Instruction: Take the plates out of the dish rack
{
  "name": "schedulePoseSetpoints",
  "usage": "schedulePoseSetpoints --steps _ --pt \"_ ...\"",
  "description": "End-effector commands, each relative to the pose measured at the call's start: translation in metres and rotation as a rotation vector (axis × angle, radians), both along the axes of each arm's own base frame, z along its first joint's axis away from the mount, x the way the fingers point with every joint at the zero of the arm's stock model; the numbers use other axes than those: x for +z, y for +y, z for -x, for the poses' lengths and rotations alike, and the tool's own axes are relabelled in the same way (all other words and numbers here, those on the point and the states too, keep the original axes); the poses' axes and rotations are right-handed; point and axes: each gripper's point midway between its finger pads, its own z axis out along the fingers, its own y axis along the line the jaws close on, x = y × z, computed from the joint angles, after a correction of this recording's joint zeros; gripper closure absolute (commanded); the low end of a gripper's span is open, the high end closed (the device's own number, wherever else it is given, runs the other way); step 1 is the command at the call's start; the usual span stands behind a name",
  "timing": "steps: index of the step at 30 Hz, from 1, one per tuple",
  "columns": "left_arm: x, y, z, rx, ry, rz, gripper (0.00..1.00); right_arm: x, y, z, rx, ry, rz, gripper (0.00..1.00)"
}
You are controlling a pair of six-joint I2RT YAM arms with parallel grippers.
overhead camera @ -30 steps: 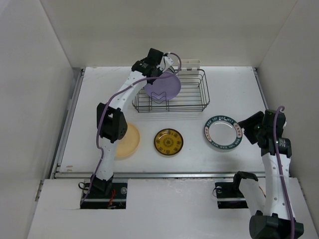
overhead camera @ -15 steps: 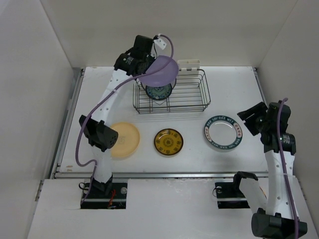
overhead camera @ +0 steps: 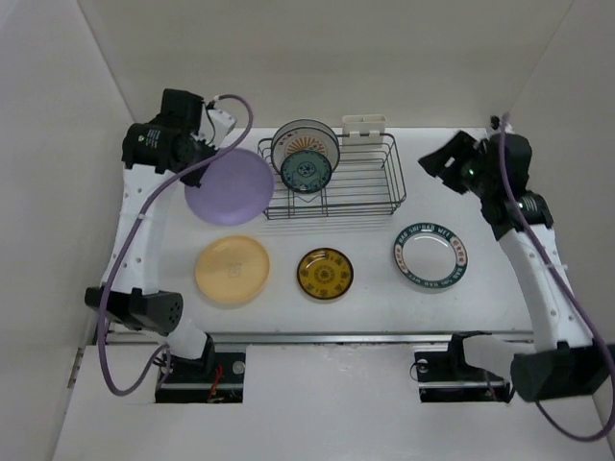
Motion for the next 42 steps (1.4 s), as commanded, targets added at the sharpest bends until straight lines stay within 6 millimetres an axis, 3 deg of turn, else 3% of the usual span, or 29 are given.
schedulePoseSetpoints --steps 1,3,4,5,6,7,8,10,13,14,15,16,17,18,20,21,23,24,27,30,31,33,37,38,42 --pt "-0.033 0.024 0.086 -0.057 0.316 -0.002 1.0 0.051 0.051 -0.051 0.189 -0.183 0.127 0.36" --pt "-0.052 0.033 0.114 -0.089 0.452 0.006 1.0 0.042 0.077 -0.07 0.265 -0.148 0.211 0.35" --pt "-0.078 0.035 0.127 -0.102 0.569 0.007 1.0 0.036 0.091 -0.091 0.298 -0.116 0.236 0.35" --pt "-0.089 0.037 0.136 -0.122 0.617 0.01 1.0 0.032 0.099 -0.099 0.331 -0.116 0.272 0.35" --pt "-0.1 0.038 0.138 -0.115 0.647 0.02 1.0 0.03 0.115 -0.103 0.365 -0.115 0.282 0.35" --pt "-0.11 0.039 0.141 -0.104 0.673 0.039 1.0 0.044 0.125 -0.111 0.381 -0.147 0.275 0.34" --pt "-0.122 0.038 0.146 -0.097 0.715 0.061 1.0 0.026 0.131 -0.124 0.403 -0.116 0.281 0.34" --pt "-0.136 0.03 0.143 -0.078 0.739 0.161 1.0 0.021 0.158 -0.127 0.489 -0.116 0.255 0.34" --pt "-0.159 0.029 0.144 -0.056 0.824 0.206 1.0 0.007 0.183 -0.146 0.538 -0.105 0.257 0.33" --pt "-0.168 0.031 0.147 -0.044 0.861 0.211 1.0 0.018 0.192 -0.152 0.554 -0.143 0.268 0.33" --pt "-0.174 0.032 0.145 -0.057 0.879 0.207 1.0 -0.005 0.197 -0.164 0.577 -0.11 0.289 0.33" --pt "-0.184 0.032 0.146 -0.052 0.932 0.209 1.0 -0.009 0.205 -0.169 0.593 -0.117 0.303 0.33" --pt "-0.19 0.032 0.139 -0.052 0.93 0.209 1.0 0.002 0.214 -0.172 0.618 -0.153 0.311 0.33" --pt "-0.195 0.034 0.139 -0.046 0.954 0.198 1.0 -0.022 0.217 -0.182 0.636 -0.112 0.334 0.33" --pt "-0.206 0.035 0.13 -0.03 0.99 0.192 1.0 -0.031 0.227 -0.189 0.673 -0.132 0.401 0.33" --pt "-0.21 0.039 0.124 -0.018 0.988 0.186 1.0 -0.023 0.229 -0.195 0.676 -0.167 0.421 0.33" --pt "-0.214 0.042 0.114 0.008 0.999 0.196 1.0 -0.043 0.238 -0.195 0.746 -0.166 0.466 0.41" --pt "-0.216 0.046 0.111 0.034 1.0 0.207 1.0 -0.037 0.251 -0.189 0.789 -0.205 0.465 0.42" --pt "-0.22 0.059 0.103 0.071 1.016 0.196 1.0 -0.046 0.271 -0.183 0.845 -0.231 0.506 0.43" --pt "-0.227 0.066 0.101 0.088 1.044 0.182 1.0 -0.067 0.282 -0.187 0.841 -0.219 0.55 0.42" --pt "-0.228 0.069 0.099 0.09 1.046 0.171 1.0 -0.083 0.285 -0.19 0.832 -0.189 0.568 0.4" --pt "-0.232 0.071 0.097 0.093 1.059 0.159 1.0 -0.091 0.286 -0.196 0.823 -0.185 0.574 0.39" --pt "-0.234 0.069 0.098 0.093 1.089 0.17 0.87 -0.101 0.284 -0.212 0.753 -0.173 0.585 0.36" --pt "-0.236 0.069 0.098 0.093 1.098 0.17 0.83 -0.091 0.278 -0.219 0.701 -0.183 0.596 0.36" --pt "-0.238 0.074 0.099 0.098 1.109 0.142 0.57 -0.101 0.286 -0.222 0.696 -0.183 0.591 0.33"
